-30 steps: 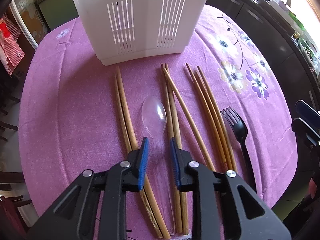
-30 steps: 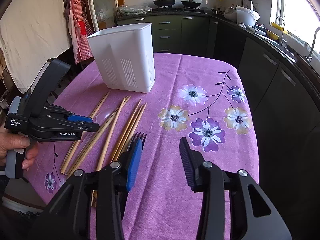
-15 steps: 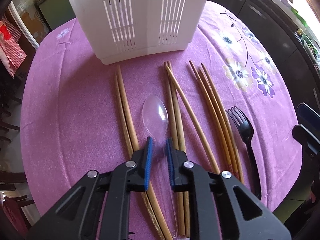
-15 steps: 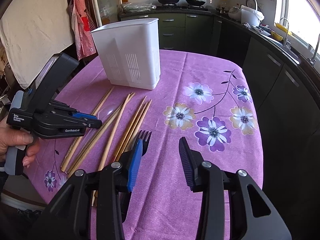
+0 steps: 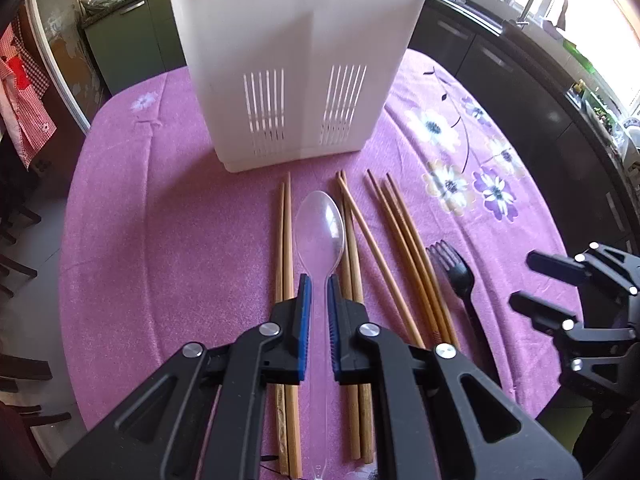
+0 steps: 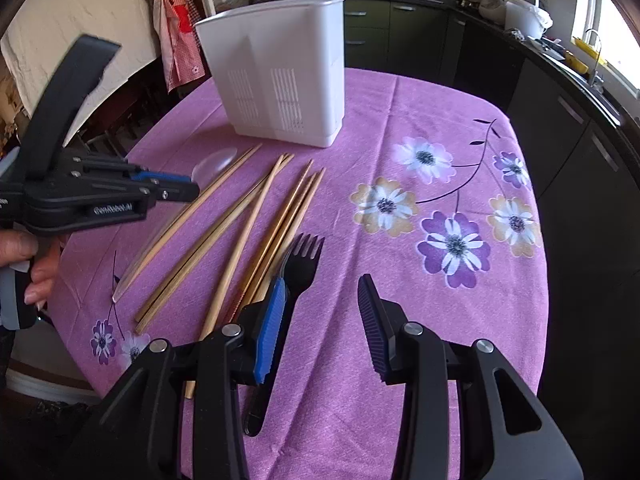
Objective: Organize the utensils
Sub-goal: 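Grasp the clear plastic spoon with the left gripper while the right gripper grasps the black fork, then drop the spoon into the white caddy with the left gripper while the right gripper drops the fork in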
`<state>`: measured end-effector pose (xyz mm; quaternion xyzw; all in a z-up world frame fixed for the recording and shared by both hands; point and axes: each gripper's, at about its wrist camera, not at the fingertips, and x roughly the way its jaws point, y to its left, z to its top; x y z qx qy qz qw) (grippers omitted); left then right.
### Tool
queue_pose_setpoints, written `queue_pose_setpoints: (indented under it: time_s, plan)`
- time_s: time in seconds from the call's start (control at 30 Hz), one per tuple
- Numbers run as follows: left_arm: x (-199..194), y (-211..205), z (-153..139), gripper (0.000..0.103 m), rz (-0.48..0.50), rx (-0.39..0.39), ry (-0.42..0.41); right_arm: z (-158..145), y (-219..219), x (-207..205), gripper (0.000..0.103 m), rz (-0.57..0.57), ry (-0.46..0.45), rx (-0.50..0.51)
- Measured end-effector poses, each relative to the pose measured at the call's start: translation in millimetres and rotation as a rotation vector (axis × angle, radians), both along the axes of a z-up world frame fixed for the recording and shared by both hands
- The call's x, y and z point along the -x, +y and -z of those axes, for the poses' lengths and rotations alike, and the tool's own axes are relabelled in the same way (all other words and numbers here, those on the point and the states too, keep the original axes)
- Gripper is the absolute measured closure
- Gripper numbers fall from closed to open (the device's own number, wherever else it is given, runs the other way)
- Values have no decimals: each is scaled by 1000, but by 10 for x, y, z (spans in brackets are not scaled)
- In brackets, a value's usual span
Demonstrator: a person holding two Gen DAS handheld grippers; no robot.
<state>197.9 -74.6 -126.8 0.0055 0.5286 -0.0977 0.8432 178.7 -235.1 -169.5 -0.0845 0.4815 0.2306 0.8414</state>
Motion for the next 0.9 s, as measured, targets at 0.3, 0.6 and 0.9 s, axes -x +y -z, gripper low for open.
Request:
queue_pose_setpoints:
  time_s: [0.3,0.6,0.9]
  plan:
    - [299,112,-378,95,27,62,-106,274,252,-164,67,-44,147,88]
    - [430,176,-472,95,42,79,-170,429,485,-282,84,-42,182,164]
    - [282,336,-1219,95,3,185,-360,452,431,-325,94,-17,140,102]
